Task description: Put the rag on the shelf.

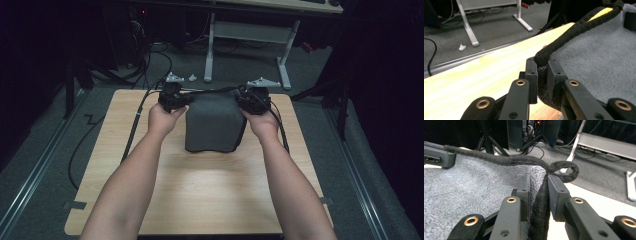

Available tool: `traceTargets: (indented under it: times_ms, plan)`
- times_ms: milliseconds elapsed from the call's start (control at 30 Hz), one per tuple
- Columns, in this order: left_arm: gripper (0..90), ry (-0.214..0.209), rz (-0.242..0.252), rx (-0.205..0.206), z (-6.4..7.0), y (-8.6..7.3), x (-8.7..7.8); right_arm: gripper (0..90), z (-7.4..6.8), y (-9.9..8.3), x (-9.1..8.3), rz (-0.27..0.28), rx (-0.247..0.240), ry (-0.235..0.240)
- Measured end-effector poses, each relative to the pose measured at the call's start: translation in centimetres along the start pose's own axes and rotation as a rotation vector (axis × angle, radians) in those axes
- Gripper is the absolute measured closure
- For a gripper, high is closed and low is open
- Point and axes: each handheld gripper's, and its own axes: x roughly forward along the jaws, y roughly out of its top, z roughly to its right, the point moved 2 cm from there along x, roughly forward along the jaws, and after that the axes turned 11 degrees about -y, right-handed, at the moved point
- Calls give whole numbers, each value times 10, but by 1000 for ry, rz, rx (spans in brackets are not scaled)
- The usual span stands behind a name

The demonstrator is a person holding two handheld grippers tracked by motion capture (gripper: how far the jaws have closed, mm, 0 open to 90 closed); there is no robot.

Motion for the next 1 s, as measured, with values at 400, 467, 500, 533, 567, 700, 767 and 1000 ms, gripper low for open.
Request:
traceTargets:
  times_ms: [400,467,500,533,567,700,767,1000]
  plan:
    - [754,-33,-33,-59,-6,-10,3,660,6,-2,1,-8,25,-7]
    - [698,-10,-23,-60,-6,-9,0,639,9,0,-1,4,45,0]
    - [685,-10,-15,-67,-7,-8,-3,639,10,1,-2,6,54,0]
    - [674,-5,-8,-70,-7,-7,-5,639,11,2,-3,8,49,-4]
    - [662,4,0,-70,-8,-6,-6,639,11,2,-4,7,55,0]
    - [652,23,19,-66,-7,-4,-12,640,10,4,-7,14,49,-1]
    - [652,28,26,-68,-7,-3,-15,639,9,4,-8,21,37,-3]
    - [645,45,50,-56,-4,-2,-23,626,4,5,-11,26,32,8]
